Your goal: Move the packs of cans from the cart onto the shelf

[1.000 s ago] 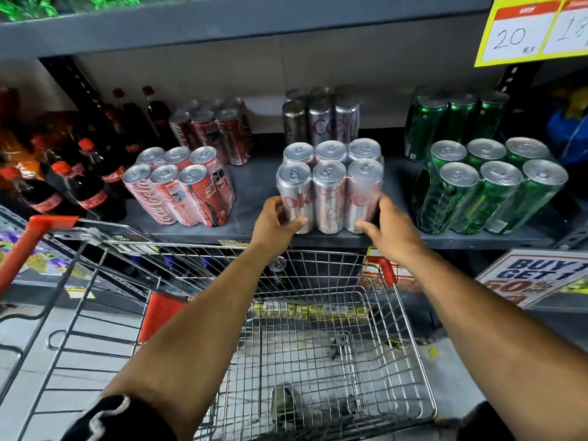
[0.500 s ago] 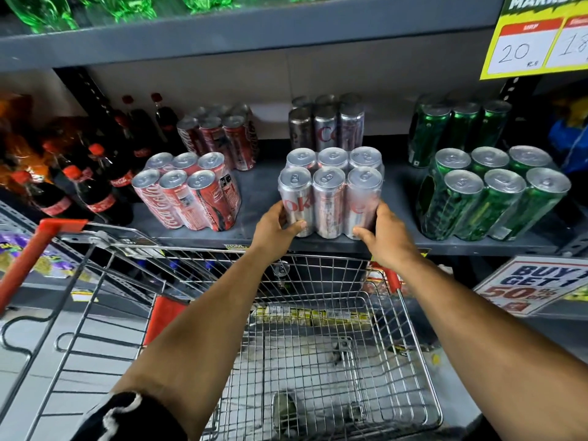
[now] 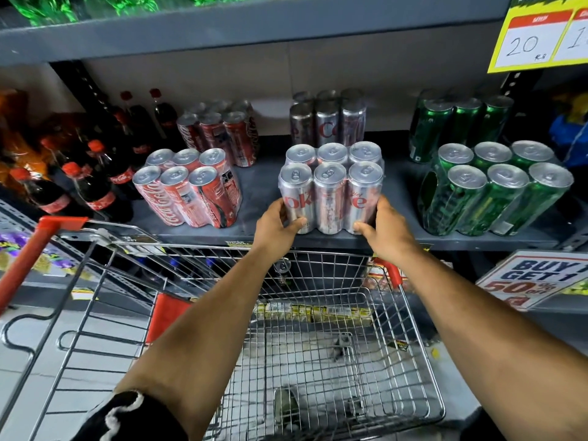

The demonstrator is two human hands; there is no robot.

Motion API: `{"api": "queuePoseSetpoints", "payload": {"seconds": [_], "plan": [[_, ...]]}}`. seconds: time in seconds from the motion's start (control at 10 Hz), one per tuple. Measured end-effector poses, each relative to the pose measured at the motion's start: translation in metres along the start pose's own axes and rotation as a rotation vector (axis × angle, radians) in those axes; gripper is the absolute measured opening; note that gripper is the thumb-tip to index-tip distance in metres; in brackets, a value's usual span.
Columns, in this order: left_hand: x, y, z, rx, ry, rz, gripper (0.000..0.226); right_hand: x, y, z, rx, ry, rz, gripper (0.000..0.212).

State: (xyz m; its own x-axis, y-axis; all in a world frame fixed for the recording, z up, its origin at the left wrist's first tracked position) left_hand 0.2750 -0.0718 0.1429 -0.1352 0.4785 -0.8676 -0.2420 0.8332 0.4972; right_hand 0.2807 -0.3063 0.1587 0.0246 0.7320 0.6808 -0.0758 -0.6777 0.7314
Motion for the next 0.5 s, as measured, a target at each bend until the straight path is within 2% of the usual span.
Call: {"api": "queuePoseSetpoints", "payload": {"seconds": [0.3, 0.4, 0.5], "plan": [[0.006, 0.002, -0.001, 0.044, 0.033, -0.009, 0.054, 0.001, -0.006, -0.001, -0.003, 0.014, 0.023, 0.061], [-0.012, 0.008, -0.012, 0.048, -0.03, 0.058, 0.052, 0.005, 0.002, -0.005, 0.008, 0.036, -0.005, 0.07], [-0.03, 0.028, -0.02, -0.082, -0.179, 0.178, 0.052, 0.004, 0.015, -0.009, -0.095, 0.034, 0.029, 0.082]]}}
Point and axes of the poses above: each hand's wrist, its own z-axis towards the middle knuckle, its own y-axis out of the back of the hand, x = y × z, the point moved 8 cm from there along z, towards the middle knuckle, and after that the axes turned 7 degrees about -x, right-handed, at the moved point
